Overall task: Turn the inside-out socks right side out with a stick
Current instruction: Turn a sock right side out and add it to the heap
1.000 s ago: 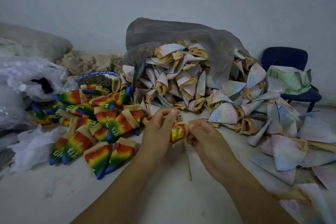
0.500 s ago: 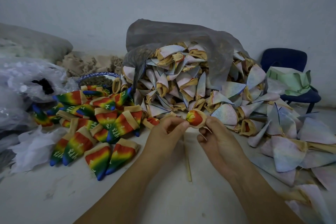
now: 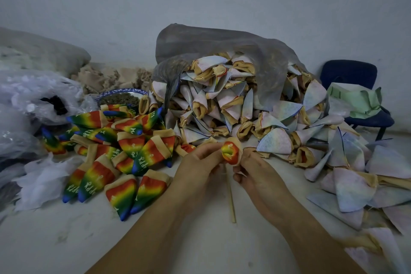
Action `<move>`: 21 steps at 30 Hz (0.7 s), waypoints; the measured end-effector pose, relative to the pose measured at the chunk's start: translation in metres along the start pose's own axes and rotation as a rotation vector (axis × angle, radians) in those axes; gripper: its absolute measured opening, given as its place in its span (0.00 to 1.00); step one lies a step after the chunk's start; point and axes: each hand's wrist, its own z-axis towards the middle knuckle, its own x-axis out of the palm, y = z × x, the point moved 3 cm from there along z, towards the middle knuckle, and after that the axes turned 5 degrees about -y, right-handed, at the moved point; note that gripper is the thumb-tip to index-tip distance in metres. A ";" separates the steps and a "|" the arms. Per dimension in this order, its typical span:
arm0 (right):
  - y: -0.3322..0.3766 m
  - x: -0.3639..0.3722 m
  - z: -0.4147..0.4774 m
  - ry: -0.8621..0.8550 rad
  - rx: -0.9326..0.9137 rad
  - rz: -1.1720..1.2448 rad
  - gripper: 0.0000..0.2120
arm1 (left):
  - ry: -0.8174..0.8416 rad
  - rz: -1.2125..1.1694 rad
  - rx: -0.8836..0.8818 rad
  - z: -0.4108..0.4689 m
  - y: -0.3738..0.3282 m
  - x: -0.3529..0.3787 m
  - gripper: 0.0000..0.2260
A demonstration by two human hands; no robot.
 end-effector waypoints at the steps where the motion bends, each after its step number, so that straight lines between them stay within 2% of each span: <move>1: -0.001 -0.001 0.000 -0.011 0.013 -0.015 0.14 | -0.011 0.005 0.009 0.000 0.000 0.000 0.08; 4: -0.003 -0.002 0.002 -0.054 0.048 0.057 0.14 | -0.013 -0.027 0.032 0.001 0.001 -0.002 0.08; 8: -0.003 -0.009 0.008 -0.118 0.127 0.414 0.08 | 0.244 -0.252 -0.078 -0.003 0.003 0.005 0.06; 10: -0.005 -0.008 0.008 -0.083 0.140 0.412 0.08 | 0.335 -0.387 -0.169 -0.003 0.006 0.008 0.04; 12: -0.008 -0.007 0.007 -0.095 0.141 0.307 0.09 | 0.303 -0.461 -0.183 0.000 0.007 0.005 0.01; 14: -0.008 -0.010 0.006 -0.172 0.079 0.110 0.11 | 0.186 -0.333 -0.088 0.004 0.006 -0.001 0.04; 17: 0.000 -0.014 0.004 -0.324 -0.127 -0.085 0.07 | -0.012 0.010 0.072 0.008 0.003 -0.008 0.13; 18: 0.004 -0.012 0.002 -0.336 -0.189 -0.101 0.05 | -0.046 0.087 0.107 0.007 0.003 -0.009 0.12; 21: 0.006 -0.003 0.000 -0.245 -0.255 -0.183 0.16 | -0.022 0.216 0.221 0.001 0.001 -0.005 0.09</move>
